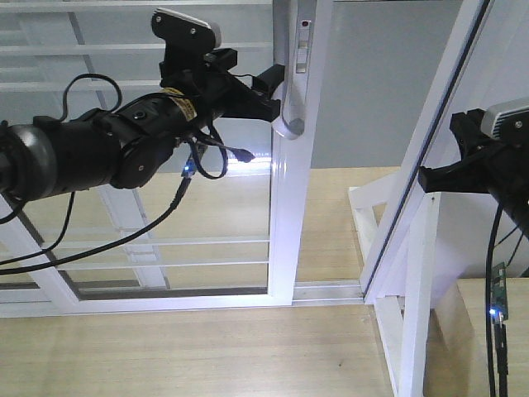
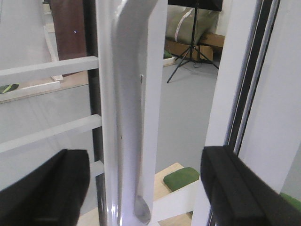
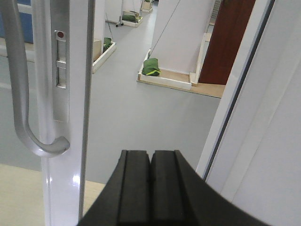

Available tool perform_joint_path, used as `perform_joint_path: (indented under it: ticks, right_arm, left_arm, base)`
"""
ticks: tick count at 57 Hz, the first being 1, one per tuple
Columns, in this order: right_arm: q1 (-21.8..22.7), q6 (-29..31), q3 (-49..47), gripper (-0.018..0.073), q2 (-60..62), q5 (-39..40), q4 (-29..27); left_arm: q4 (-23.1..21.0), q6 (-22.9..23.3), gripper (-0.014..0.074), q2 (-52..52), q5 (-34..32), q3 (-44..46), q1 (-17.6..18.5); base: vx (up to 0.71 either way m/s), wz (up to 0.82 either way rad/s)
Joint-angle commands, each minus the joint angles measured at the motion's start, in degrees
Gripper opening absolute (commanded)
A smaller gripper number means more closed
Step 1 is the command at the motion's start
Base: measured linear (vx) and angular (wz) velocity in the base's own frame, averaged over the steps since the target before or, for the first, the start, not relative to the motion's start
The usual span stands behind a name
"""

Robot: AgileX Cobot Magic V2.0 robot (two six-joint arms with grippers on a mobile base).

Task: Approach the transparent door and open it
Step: 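Move the left gripper to the silver handle and grip it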

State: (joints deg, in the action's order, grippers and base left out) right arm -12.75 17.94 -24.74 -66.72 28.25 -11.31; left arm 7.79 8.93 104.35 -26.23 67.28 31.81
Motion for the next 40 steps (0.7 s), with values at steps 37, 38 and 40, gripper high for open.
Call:
perform_joint_path:
  ticks: [37, 38, 40]
  right_arm:
    - [0.32, 0.75, -1.45, -0.0006, 1.32, 5.26, 0.17]
    - [0.32, 0.75, -1.45, -0.0006, 1.32, 5.26, 0.17]
    - [0.32, 0.74, -1.45, -0.0006, 1.32, 5.22, 0.17]
  left_arm:
    - [-0.66, 0.44, 0.059, 12.82, 4.18, 23.56, 0.76]
    - [-0.66, 0.44, 0.059, 12.98, 4.16, 23.87, 0.76]
    - [-0.66, 0.44, 0.059, 13.47, 4.55, 24.66, 0.76]
  base:
    - [0.0, 0.0]
    - [0.0, 0.0]
    - [0.0, 0.0]
